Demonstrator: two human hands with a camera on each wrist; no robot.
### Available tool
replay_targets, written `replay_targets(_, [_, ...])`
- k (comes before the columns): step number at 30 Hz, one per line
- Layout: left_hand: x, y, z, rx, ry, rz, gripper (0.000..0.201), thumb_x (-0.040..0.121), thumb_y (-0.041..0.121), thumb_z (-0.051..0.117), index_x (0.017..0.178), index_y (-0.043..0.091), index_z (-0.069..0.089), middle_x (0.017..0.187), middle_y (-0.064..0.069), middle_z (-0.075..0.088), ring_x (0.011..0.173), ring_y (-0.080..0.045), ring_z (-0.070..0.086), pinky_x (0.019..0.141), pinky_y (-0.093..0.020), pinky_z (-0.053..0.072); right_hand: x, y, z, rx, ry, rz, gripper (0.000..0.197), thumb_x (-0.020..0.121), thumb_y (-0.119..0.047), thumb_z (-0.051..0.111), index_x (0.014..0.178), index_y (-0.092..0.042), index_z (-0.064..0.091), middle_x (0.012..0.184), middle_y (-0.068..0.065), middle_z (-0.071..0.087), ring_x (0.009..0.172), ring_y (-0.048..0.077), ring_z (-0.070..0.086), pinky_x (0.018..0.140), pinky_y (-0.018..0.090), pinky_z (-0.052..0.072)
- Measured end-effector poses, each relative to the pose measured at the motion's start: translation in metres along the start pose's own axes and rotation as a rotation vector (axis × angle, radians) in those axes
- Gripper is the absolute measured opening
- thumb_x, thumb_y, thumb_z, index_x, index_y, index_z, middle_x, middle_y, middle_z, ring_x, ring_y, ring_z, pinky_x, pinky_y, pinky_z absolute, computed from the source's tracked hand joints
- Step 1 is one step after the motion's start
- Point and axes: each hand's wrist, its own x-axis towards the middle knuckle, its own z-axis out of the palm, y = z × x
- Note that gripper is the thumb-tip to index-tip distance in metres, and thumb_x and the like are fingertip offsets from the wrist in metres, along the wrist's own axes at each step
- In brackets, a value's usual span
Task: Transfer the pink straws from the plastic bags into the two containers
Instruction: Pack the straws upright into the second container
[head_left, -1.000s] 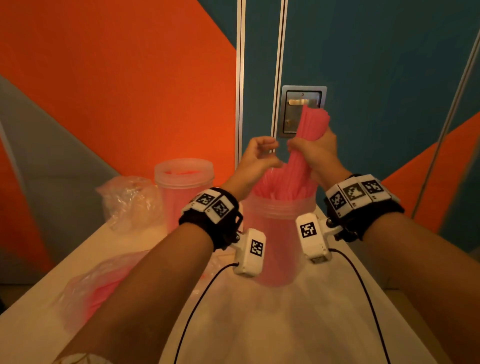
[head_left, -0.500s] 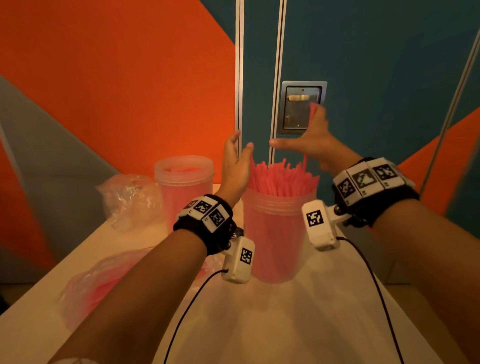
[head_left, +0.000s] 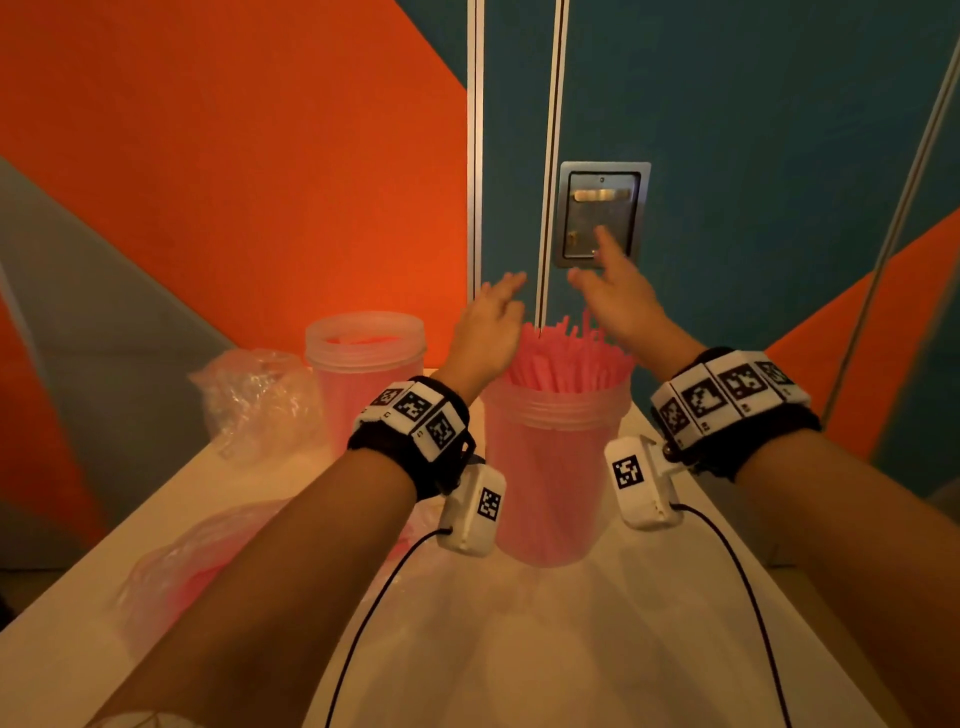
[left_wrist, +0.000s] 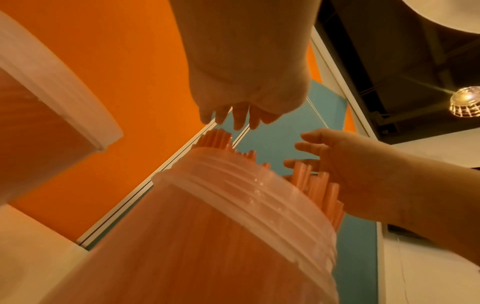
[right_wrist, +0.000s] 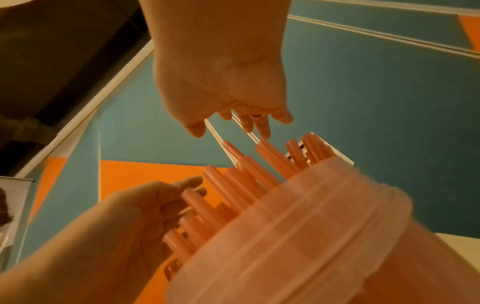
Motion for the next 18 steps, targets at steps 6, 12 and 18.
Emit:
replay_targets(6, [-0.011,0.011,0.008,0.600,-0.468,0.088,0.043,0.102,0.029,0.022,0.142,0.019,0.036,0.151,-0.009,0.033,0.140,-0.026,0.026,0.115,-0.041,0.016,-0.007,0.018,0.010,-0.524,-0.449,0.122,0.055,0.097,-0.054,0.012,0.147,-0.033,0.019,0.158,0.003,0.011,0.145,0.028,0.007,0.114,0.058,-0.003])
replay_targets(12, [-0.010,0.000,0.004,0.332,-0.412,0.077,0.049,0.102,0.025,0.030,0.148,0.015,0.018,0.157,-0.006,0.016,0.146,-0.023,0.003,0.118,-0.037,0.007,-0.011,0.017,0.012,-0.518,-0.299,0.052,0.048,0.100,-0.045,0.013,0.147,-0.041,0.006,0.159,-0.004,0.005,0.146,0.022,-0.005,0.108,0.060,-0.018])
replay_targets(18, [-0.035,-0.002,-0.016,-0.080,0.009,0.108,0.041,0.098,0.008,0.038,0.138,0.011,0.043,0.144,-0.006,0.043,0.136,-0.013,0.033,0.107,-0.019,0.025,-0.024,0.015,0.016,-0.627,-0.304,0.068,0.051,0.096,-0.056,0.007,0.146,-0.044,0.011,0.158,-0.009,0.005,0.146,0.023,-0.010,0.098,0.067,-0.025])
